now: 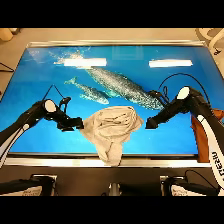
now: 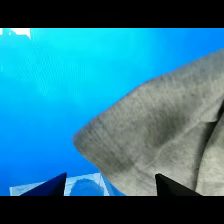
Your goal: Fold the shirts.
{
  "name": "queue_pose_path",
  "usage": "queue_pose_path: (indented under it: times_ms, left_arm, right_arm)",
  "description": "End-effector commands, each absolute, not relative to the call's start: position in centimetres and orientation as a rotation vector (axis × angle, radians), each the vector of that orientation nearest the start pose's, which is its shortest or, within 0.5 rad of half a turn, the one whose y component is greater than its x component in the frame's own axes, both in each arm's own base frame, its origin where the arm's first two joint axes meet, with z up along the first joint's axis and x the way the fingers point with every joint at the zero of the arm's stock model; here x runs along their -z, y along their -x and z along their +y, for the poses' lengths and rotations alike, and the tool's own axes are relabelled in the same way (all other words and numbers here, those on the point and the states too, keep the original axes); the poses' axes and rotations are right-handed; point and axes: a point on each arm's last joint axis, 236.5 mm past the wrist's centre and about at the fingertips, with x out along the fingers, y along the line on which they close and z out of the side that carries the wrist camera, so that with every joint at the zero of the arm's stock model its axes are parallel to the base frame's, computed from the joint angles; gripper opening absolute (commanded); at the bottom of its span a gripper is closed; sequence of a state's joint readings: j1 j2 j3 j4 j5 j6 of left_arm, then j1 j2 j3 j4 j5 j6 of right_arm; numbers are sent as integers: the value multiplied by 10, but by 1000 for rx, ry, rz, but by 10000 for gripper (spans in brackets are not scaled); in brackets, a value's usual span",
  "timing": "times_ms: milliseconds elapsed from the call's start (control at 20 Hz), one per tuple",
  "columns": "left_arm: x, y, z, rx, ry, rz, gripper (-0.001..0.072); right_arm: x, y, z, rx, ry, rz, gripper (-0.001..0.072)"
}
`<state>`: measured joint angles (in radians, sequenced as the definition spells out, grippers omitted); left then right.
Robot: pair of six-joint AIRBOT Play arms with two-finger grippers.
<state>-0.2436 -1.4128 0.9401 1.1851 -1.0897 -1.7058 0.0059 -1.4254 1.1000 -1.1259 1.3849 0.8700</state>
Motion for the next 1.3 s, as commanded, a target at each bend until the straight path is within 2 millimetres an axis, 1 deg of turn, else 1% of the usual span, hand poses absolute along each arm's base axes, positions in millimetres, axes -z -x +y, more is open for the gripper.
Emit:
queue_pose_path:
  times_ms: [0,50,100,150,200,250,300,400,500,550,600,650,700,750,800,850,900,950,1000,1050,1100,1150,1200,1250]
  left_arm:
    - [104,-311,-172,213,388,1570,590]
    - [106,-314,-175,209,394,1557,521]
    - [105,-319,-177,207,399,1532,406]
    - [104,-325,-178,205,414,1507,329]
    - [103,-331,-180,201,437,1485,276]
    - [102,-335,-180,189,451,1471,160]
    - [102,-336,-180,191,449,1465,22]
    - [98,-339,-181,197,448,1456,27]
    - [93,-341,-182,204,447,1442,26]
    - [89,-344,-183,209,447,1430,26]
    - [83,-346,-184,220,443,1414,26]
    - [76,-351,-184,227,442,1392,26]
    - [62,-359,-184,242,426,1350,25]
    - [44,-370,-183,281,375,1288,25]
    - [15,-384,-184,333,308,1202,24]
    - [-21,-400,-182,357,265,1103,24]
    - [-71,-418,-177,365,221,972,24]
    - [-132,-431,-171,367,179,824,24]
    - [-196,-438,-161,357,129,673,24]
    - [-264,-437,-147,334,84,517,23]
    - [-339,-424,-131,303,57,349,24]
    - [-404,-402,-117,278,71,206,24]
    - [-466,-370,-104,269,104,65,24]
    - [-515,-335,-94,279,146,-58,24]
  right_arm:
    - [42,-326,120,-836,24,1410,689]
    - [46,-327,124,-843,-6,1411,690]
    - [52,-329,127,-847,-32,1419,690]
    - [57,-330,131,-850,-58,1426,690]
    - [63,-332,135,-856,-80,1432,690]
    - [70,-332,140,-861,-95,1441,691]
    - [76,-331,145,-868,-91,1450,691]
    - [88,-330,161,-886,-57,1456,692]
    - [99,-335,175,-878,-9,1433,686]
    - [102,-339,181,-872,6,1413,608]
    - [103,-342,184,-869,21,1396,314]
    - [99,-342,185,-872,15,1401,29]
    - [90,-343,185,-883,23,1400,23]
    - [78,-347,182,-905,69,1375,22]
    - [60,-357,176,-914,137,1322,22]
    - [31,-374,166,-901,228,1236,22]
    - [-12,-397,154,-870,345,1105,22]
    - [-63,-417,145,-831,450,955,23]
    - [-131,-436,132,-741,547,778,23]
    - [-201,-445,116,-628,625,611,23]
    - [-281,-440,102,-511,690,421,23]
    - [-351,-422,90,-408,734,255,23]
    - [-419,-390,81,-322,749,87,23]
    - [-467,-357,76,-266,748,-43,23]
